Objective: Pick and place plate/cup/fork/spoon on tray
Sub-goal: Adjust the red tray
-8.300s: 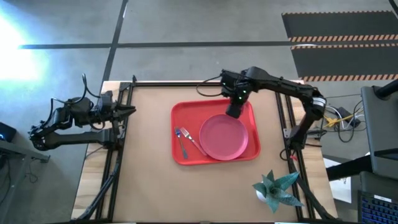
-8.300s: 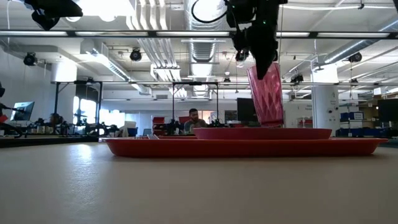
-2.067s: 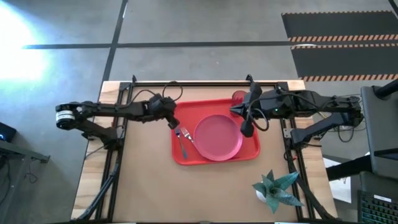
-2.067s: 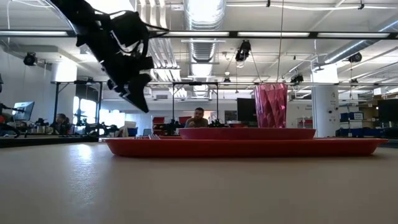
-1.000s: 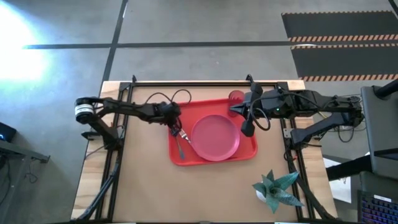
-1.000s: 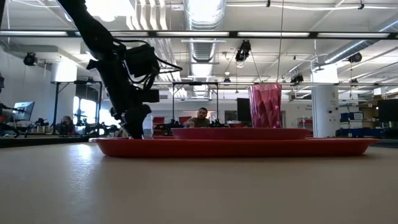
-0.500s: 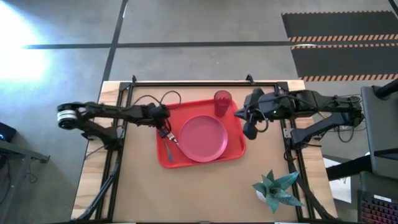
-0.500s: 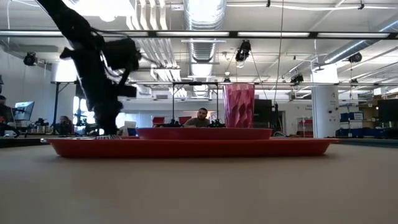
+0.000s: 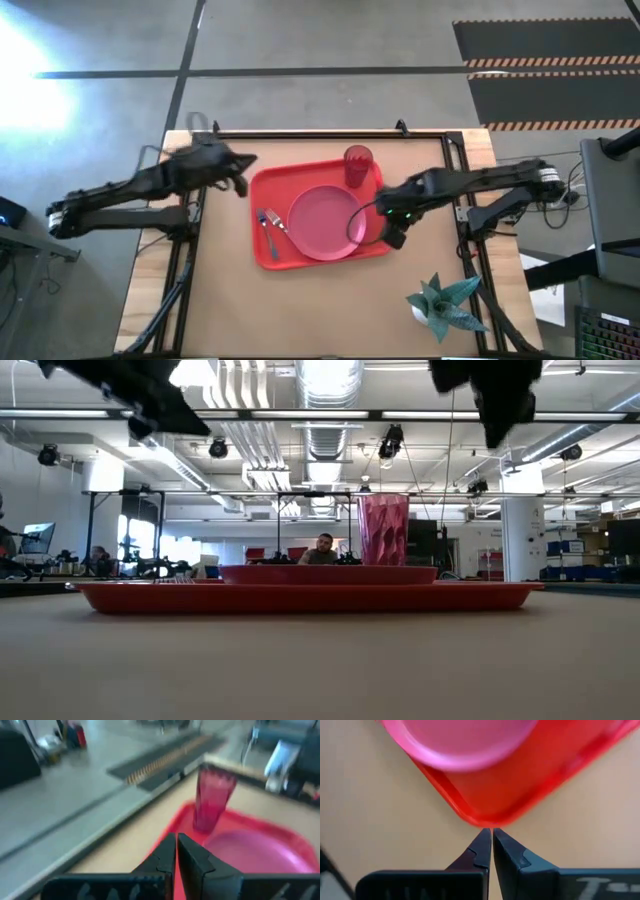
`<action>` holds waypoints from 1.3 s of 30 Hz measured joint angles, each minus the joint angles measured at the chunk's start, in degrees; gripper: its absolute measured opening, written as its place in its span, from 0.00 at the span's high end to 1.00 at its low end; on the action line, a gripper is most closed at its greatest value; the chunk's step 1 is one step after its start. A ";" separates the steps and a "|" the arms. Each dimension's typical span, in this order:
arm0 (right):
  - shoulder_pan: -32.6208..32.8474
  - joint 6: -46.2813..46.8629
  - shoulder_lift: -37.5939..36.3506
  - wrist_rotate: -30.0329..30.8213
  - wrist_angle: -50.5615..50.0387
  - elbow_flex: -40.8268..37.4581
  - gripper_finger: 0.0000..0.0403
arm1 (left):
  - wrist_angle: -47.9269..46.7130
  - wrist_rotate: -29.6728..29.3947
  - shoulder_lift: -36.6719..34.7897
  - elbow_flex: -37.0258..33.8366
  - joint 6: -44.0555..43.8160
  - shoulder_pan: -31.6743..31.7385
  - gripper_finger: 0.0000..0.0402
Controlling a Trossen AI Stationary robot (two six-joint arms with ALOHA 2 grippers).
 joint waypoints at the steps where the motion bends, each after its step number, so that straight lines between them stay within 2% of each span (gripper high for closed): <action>1: -0.01 0.04 1.32 -0.93 -0.01 -1.34 0.98 | -0.07 -0.69 -2.16 -0.08 0.47 0.00 1.00; 7: 0.19 0.11 8.49 -7.09 3.98 -9.04 0.98 | -0.22 -1.32 -10.77 -0.24 2.31 -0.01 1.00; 13: 2.36 0.24 11.62 -10.44 19.64 -14.88 0.98 | -0.45 -1.46 -14.52 -0.24 2.41 0.00 1.00; 17: 3.88 2.39 11.81 -10.34 26.55 -17.38 0.98 | -2.06 -1.93 -15.20 -0.24 2.38 0.00 1.00; 30: 4.78 1.80 11.60 -0.82 27.08 -23.33 0.98 | -2.58 -1.92 -12.31 -0.26 2.30 -0.02 1.00; 39: 3.95 1.52 12.31 -1.90 30.79 -24.75 0.98 | -2.41 -1.90 -10.93 -0.28 2.24 -0.02 1.00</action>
